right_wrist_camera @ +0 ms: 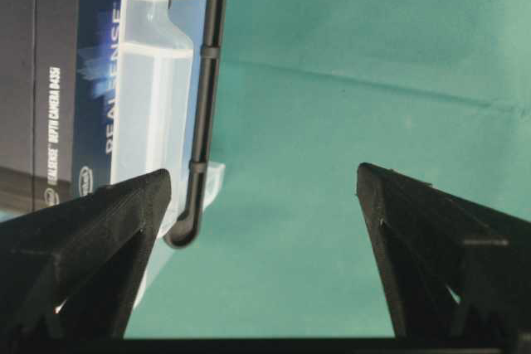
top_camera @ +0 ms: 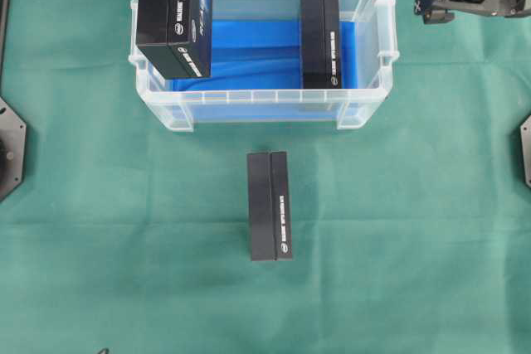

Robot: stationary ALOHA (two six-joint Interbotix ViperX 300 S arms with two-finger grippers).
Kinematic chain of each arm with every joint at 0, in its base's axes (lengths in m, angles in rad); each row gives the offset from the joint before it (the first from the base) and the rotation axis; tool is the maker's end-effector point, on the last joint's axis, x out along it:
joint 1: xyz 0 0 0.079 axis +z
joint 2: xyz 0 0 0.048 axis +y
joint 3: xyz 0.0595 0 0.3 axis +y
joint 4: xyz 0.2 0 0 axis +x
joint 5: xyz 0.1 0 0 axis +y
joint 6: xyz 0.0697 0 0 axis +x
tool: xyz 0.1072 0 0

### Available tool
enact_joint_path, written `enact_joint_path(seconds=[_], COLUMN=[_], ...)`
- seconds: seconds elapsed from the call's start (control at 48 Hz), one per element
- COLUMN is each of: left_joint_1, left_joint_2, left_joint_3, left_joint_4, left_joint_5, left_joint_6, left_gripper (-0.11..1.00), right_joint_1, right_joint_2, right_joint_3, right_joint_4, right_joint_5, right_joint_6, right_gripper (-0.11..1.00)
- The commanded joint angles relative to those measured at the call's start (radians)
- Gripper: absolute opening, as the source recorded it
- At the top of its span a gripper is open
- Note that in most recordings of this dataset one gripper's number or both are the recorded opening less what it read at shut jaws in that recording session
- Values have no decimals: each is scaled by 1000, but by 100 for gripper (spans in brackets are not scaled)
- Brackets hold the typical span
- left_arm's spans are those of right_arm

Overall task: Take out the box from the case.
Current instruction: 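Lift the gripped box pair up out of the bin with the left gripper, then carry the box pair forward and lower it onto the table left of the first pair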

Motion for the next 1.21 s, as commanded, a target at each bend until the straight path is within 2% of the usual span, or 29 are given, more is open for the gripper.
enact_joint_path(seconds=[0.0,0.354,0.604,0.709,1.042,1.188], left_joint_1=[-2,-6,-75,-124,-305,-368], left_joint_2=[-20,-21,-29,-38,-78,-81], left_joint_3=[-31,-26,-9,11,89,98], left_joint_4=[2,2,3,8,21,23], left_joint_5=[-2,-3,-2,-2,-8,-6], left_joint_6=[-2,-6,-35,-86,-319,-399], left_gripper=[62,62,62,62,62,62], right_joint_1=[0,0,0,0,0,0], right_joint_2=[-6,-6,-9,-11,-12,-12], right_joint_3=[-25,-26,-26,-26,-26,-26], right_joint_4=[-3,-3,-3,-3,-3,-3], right_joint_5=[-2,-3,-3,-2,-2,-2], right_joint_6=[2,2,0,0,-2,-2], right_gripper=[92,92,92,92,92,92])
